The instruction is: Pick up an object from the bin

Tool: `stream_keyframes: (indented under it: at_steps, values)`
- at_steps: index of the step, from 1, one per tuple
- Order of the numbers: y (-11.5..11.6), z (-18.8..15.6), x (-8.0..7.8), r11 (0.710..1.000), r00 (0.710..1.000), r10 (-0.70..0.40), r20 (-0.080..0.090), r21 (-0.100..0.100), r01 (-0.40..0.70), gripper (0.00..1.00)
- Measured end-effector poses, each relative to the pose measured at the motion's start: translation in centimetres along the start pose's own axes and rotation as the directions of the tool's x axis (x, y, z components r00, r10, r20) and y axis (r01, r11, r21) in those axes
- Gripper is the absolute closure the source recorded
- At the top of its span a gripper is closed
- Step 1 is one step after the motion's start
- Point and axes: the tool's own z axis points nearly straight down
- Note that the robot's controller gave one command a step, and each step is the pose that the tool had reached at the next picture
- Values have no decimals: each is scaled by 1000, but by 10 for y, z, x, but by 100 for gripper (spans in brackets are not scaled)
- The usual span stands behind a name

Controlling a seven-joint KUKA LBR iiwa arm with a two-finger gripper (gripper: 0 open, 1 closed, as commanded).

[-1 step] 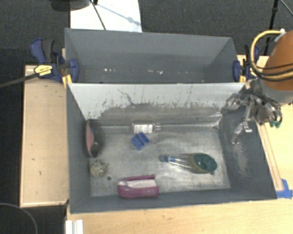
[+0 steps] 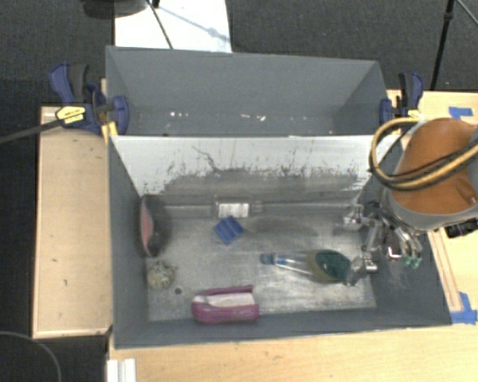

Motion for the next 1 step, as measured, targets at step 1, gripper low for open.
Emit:
stream_keyframes:
  at_steps: [1]
  values:
    - [-2, 53, 12, 997, 997, -76, 16, 5, 76, 0]
